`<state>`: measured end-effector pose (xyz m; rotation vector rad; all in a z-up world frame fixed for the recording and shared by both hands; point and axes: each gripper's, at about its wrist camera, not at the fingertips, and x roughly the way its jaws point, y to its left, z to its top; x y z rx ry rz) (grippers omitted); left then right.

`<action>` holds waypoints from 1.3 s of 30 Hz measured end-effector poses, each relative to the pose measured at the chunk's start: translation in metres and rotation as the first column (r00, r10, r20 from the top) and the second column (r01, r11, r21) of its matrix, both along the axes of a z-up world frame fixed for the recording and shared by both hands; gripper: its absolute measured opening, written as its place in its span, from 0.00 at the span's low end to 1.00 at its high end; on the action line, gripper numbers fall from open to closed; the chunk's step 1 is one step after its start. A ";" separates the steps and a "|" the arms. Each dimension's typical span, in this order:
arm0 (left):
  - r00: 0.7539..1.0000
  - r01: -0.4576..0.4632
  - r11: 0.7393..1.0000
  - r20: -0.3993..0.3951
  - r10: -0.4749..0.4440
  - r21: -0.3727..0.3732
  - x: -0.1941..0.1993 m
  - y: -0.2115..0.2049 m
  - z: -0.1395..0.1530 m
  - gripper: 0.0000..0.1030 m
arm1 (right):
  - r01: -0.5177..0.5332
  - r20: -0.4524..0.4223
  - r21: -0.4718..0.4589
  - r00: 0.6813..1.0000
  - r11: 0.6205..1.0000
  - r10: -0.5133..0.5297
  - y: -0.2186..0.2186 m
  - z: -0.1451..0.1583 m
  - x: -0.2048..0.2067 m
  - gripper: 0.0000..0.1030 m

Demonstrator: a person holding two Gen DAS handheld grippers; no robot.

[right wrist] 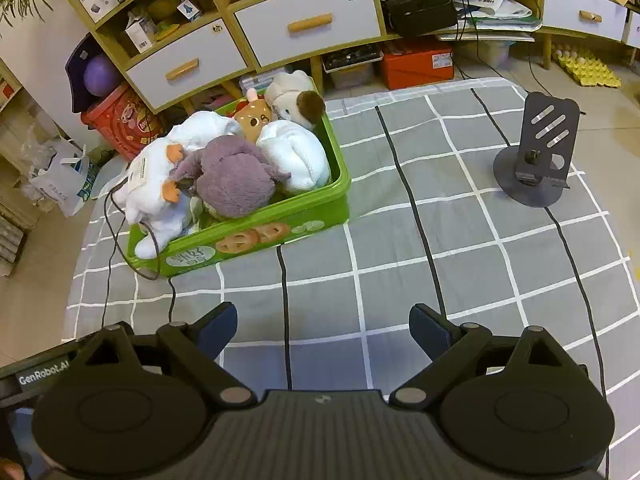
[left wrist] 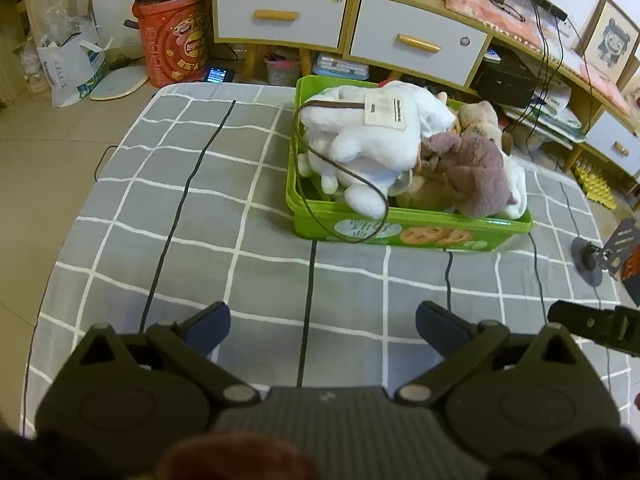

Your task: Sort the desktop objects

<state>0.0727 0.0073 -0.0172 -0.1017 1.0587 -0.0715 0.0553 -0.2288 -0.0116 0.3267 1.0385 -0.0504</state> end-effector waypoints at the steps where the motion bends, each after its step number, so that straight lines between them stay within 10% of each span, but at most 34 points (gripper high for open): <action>1: 1.000 0.002 1.000 0.000 -0.002 0.008 0.000 -0.001 0.000 0.99 | -0.002 0.000 -0.005 1.000 1.000 0.002 0.001 0.000 0.000 0.91; 39: 0.998 0.055 0.997 -0.009 -0.054 0.048 -0.003 -0.012 -0.007 0.99 | -0.046 -0.037 -0.063 0.998 0.997 0.044 0.014 -0.010 0.003 0.91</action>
